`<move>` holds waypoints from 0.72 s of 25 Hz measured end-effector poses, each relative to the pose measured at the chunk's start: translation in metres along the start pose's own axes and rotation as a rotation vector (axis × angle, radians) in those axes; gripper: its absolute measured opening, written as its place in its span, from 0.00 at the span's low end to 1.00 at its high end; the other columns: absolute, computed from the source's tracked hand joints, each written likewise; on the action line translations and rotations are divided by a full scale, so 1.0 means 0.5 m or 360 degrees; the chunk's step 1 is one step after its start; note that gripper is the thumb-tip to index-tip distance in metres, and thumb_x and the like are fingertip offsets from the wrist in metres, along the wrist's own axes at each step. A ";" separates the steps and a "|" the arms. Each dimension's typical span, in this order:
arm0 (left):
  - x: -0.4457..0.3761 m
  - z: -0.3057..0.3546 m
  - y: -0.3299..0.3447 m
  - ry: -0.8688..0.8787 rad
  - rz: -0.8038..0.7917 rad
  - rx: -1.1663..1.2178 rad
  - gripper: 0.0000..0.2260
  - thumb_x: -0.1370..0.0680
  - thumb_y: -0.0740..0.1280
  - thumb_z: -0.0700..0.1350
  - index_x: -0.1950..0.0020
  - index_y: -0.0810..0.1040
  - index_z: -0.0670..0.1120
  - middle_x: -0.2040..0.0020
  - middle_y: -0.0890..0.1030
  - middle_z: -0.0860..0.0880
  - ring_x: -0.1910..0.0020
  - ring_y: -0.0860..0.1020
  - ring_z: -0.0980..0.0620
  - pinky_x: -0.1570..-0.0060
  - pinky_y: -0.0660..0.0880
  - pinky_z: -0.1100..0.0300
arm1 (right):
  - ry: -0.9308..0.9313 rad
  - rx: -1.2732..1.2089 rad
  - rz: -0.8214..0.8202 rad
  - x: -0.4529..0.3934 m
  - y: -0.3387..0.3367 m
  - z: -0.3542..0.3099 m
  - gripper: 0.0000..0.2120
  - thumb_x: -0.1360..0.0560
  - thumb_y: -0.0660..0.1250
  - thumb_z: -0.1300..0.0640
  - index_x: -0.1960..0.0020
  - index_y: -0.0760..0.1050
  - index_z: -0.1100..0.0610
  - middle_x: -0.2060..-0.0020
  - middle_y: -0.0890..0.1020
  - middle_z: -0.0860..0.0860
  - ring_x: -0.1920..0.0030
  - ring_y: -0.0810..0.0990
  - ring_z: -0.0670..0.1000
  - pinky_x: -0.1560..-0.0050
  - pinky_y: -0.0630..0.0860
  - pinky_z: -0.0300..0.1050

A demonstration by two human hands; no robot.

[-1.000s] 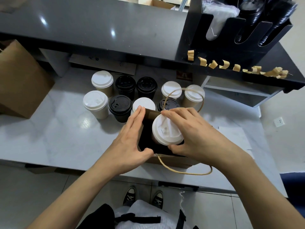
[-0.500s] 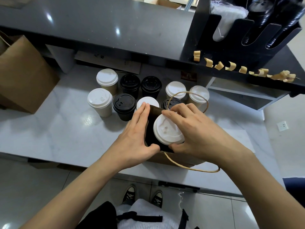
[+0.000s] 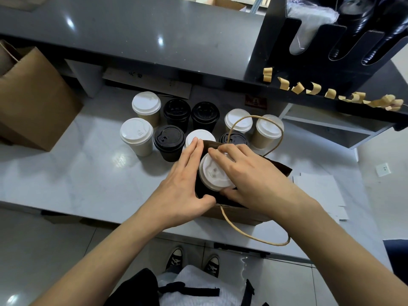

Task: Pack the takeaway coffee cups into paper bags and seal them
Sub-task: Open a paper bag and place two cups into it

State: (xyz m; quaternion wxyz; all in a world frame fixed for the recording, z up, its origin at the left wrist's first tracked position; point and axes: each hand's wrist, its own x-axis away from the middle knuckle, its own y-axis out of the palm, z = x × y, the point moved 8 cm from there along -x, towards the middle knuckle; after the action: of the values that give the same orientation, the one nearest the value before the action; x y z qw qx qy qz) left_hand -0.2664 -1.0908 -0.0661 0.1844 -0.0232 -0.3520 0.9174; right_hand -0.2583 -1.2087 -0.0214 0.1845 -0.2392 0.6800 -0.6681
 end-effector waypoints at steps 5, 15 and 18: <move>0.004 -0.005 -0.005 -0.0015 0.0009 0.0006 0.50 0.35 0.62 0.57 0.18 0.40 0.57 0.20 0.39 0.66 0.20 0.46 0.63 0.24 0.62 0.49 | -0.0064 0.0041 0.0020 -0.012 0.002 -0.007 0.40 0.28 0.75 0.51 0.22 0.62 0.58 0.31 0.72 0.55 0.37 0.73 0.58 0.39 0.75 0.50; 0.000 0.002 -0.002 -0.0003 -0.0002 0.0009 0.49 0.34 0.63 0.55 0.18 0.40 0.57 0.20 0.39 0.66 0.20 0.45 0.63 0.22 0.59 0.51 | -0.0035 0.0102 0.0117 -0.018 0.030 -0.001 0.39 0.37 0.80 0.58 0.29 0.71 0.61 0.38 0.78 0.58 0.43 0.78 0.60 0.46 0.80 0.55; 0.000 -0.001 -0.005 -0.0002 0.0014 0.0025 0.50 0.35 0.61 0.58 0.17 0.40 0.56 0.20 0.40 0.66 0.20 0.48 0.62 0.25 0.64 0.50 | 0.0009 -0.0012 0.0033 -0.018 0.034 0.010 0.37 0.27 0.74 0.49 0.23 0.64 0.58 0.34 0.73 0.55 0.39 0.73 0.58 0.40 0.76 0.51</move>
State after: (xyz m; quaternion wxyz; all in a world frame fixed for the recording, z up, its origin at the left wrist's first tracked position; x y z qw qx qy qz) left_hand -0.2655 -1.0888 -0.0648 0.1802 -0.0228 -0.3447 0.9210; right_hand -0.2493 -1.2076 -0.0394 0.1886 -0.2311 0.6855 -0.6642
